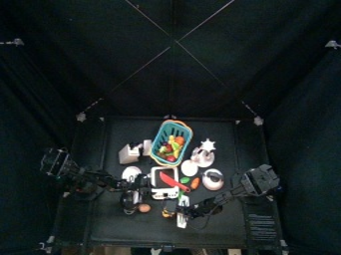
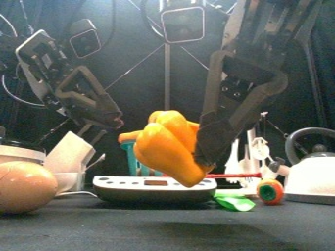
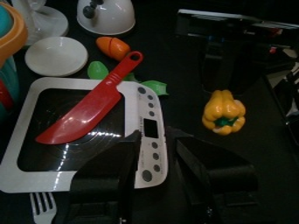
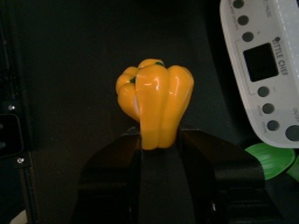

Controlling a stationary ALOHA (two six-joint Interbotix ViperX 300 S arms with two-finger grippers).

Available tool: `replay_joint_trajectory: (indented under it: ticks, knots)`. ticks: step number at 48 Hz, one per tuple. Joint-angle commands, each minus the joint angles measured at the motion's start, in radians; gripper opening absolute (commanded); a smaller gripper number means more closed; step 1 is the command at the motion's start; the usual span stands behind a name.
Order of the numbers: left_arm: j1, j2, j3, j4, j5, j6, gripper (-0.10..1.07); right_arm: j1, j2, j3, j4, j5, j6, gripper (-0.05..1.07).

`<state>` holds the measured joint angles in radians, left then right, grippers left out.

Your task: Place squash in front of stove

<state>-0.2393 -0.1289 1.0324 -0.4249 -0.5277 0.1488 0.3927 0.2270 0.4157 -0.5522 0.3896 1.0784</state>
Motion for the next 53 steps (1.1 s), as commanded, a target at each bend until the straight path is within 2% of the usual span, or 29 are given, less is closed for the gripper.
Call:
replay_joint_trajectory:
  ticks: [1, 23, 33, 45, 53]
  knots:
    - [0.002, -0.009, -0.011, 0.009, -0.003, 0.002, 0.72, -0.025, -0.014, -0.018, 0.043, -0.011, 0.000, 0.67]
    - [0.003, -0.009, -0.002, 0.018, -0.003, 0.002, 0.72, -0.035, -0.009, -0.020, 0.061, -0.021, 0.000, 0.85]
    - [0.003, -0.011, 0.006, 0.018, -0.003, 0.000, 0.72, -0.046, -0.017, -0.025, 0.057, -0.012, -0.002, 0.86]
    - [0.003, -0.011, 0.008, 0.017, -0.003, 0.000, 0.72, -0.048, -0.035, -0.037, -0.014, 0.025, -0.002, 0.85]
    - [0.003, -0.011, 0.008, 0.018, -0.003, 0.000, 0.72, -0.049, -0.029, -0.041, -0.020, 0.026, -0.002, 0.85]
